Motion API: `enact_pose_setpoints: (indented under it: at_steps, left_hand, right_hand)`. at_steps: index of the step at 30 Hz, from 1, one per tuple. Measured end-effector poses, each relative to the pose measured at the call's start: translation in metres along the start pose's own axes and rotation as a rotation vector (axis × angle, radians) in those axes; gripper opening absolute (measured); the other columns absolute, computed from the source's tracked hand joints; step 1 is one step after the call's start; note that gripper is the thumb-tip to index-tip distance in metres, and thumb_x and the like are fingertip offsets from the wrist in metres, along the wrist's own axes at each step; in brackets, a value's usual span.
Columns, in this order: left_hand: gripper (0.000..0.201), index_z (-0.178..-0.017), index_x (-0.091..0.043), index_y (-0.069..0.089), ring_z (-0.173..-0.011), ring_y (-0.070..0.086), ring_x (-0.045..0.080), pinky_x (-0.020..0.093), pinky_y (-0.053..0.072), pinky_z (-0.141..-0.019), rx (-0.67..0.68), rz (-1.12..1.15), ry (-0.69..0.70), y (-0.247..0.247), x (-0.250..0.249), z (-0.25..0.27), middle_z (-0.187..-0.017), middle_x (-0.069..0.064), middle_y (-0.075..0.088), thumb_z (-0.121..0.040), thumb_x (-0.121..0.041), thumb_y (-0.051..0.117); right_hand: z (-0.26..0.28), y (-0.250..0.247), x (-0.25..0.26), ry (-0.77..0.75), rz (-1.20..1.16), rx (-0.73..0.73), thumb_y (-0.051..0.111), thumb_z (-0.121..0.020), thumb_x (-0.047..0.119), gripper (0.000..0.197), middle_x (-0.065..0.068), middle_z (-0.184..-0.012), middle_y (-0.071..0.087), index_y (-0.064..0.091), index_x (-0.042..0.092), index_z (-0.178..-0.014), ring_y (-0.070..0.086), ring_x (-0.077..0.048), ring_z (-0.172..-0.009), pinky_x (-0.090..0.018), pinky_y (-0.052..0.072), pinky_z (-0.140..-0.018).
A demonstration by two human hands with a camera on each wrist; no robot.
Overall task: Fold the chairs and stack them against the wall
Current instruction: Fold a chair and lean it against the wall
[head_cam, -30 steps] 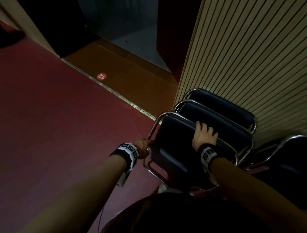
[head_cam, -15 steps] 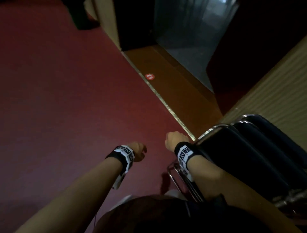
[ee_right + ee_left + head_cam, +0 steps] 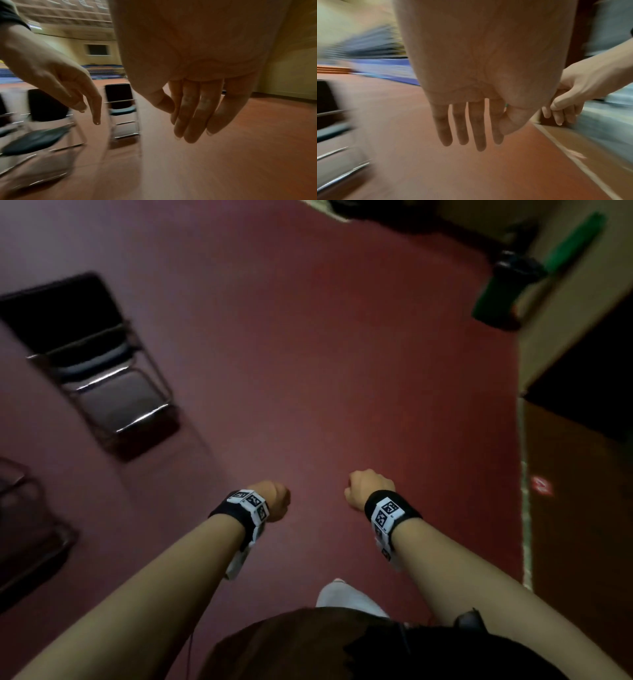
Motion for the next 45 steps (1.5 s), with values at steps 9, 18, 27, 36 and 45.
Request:
enact_pose_setpoints:
  at_steps: [9,18,27,36,45]
  left_hand:
    - [0.034,-0.122,-0.016,0.068,-0.11,0.065,0.032,0.039,0.053,-0.095,-0.106,0.301,-0.442,-0.013,0.192,0.037,-0.123,0.009,0.069,-0.093,-0.024,0.052]
    - [0.034,-0.121,-0.021,0.071,-0.112,0.065,0.03,0.037,0.053,-0.095,-0.22,0.477,-0.67,-0.058,0.265,0.03,-0.122,0.006,0.07,-0.092,-0.023,0.053]
    - [0.034,-0.119,-0.025,0.071,-0.11,0.066,0.029,0.039,0.054,-0.095,-0.24,0.628,-0.761,-0.06,0.344,0.003,-0.122,0.005,0.07,-0.09,-0.025,0.054]
    - [0.034,-0.113,-0.027,0.072,-0.104,0.067,0.032,0.042,0.056,-0.092,-0.204,0.628,-0.73,-0.07,0.512,-0.019,-0.117,0.006,0.071,-0.085,-0.03,0.054]
    - [0.035,-0.12,-0.027,0.07,-0.107,0.066,0.03,0.036,0.054,-0.091,-0.202,0.506,-0.639,-0.14,0.67,-0.049,-0.12,0.006,0.069,-0.09,-0.023,0.053]
  right_hand:
    - [-0.106,-0.058,0.202,-0.514,0.183,-0.051,0.05,-0.092,0.033,0.027,-0.008,-0.103,0.069,0.068,0.017,-0.105,0.067,-0.031,-0.089,-0.037,0.054,-0.078]
    - [-0.201,-0.129,0.297,-0.752,0.315,-0.087,0.051,-0.091,0.035,0.029,-0.007,-0.104,0.069,0.069,0.019,-0.107,0.066,-0.032,-0.089,-0.037,0.055,-0.079]
    - [-0.252,-0.153,0.389,-0.846,0.462,-0.07,0.05,-0.093,0.036,0.029,-0.006,-0.101,0.068,0.068,0.019,-0.109,0.066,-0.031,-0.083,-0.037,0.055,-0.075]
    - [-0.298,-0.179,0.533,-0.799,0.448,-0.051,0.05,-0.092,0.037,0.03,-0.007,-0.103,0.068,0.068,0.019,-0.107,0.066,-0.031,-0.085,-0.038,0.056,-0.078]
    - [-0.354,-0.214,0.645,-0.699,0.322,0.003,0.048,-0.09,0.036,0.029,-0.007,-0.102,0.068,0.067,0.022,-0.106,0.064,-0.031,-0.083,-0.038,0.056,-0.078]
Point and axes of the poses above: each hand's wrist, its own z-axis away from the middle knuckle, its own y-axis out of the palm, x = y × z, the point moved 2 cm from there along -z, towards the middle knuckle
